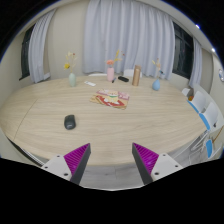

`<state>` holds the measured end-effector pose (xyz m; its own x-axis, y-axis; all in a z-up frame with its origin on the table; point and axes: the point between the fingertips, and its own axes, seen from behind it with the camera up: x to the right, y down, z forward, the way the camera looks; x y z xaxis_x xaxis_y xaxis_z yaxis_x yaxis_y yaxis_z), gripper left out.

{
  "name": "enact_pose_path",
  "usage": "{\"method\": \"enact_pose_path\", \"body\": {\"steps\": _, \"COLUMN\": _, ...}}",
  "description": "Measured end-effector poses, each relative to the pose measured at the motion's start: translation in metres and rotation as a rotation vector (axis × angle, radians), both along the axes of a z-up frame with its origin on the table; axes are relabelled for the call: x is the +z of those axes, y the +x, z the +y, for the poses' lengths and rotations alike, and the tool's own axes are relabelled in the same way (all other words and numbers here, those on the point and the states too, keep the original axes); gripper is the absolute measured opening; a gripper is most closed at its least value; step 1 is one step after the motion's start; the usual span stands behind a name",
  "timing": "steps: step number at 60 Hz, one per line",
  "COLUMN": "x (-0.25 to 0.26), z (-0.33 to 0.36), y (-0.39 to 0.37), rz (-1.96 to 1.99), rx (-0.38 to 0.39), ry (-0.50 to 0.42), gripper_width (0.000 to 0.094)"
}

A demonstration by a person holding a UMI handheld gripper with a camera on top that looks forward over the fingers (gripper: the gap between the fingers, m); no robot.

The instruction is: Arrange mouse

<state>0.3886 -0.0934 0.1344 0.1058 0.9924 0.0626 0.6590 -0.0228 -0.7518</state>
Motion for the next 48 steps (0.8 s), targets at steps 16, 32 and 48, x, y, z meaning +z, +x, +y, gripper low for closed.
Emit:
{"method": "enact_pose_path", "body": {"steps": 16, "x": -0.019, "z": -0.085, "y": -0.006, "rz": -0.012, "rx": 0.088, "ry": -0.041, "gripper_width": 0.0866}}
{"method": "enact_pose_path", "body": {"steps": 32, "x": -0.043, "z": -0.176, "y": -0.042, "rz": 0.016, "rx": 0.179, "ry": -0.094, "gripper_width": 0.0859}}
{"method": "enact_pose_path", "body": {"steps": 48, "x": -0.088, "z": -0.185, "y": -0.106, "rz": 0.011, "rx": 0.151, "ry": -0.057, "gripper_width": 0.0858}}
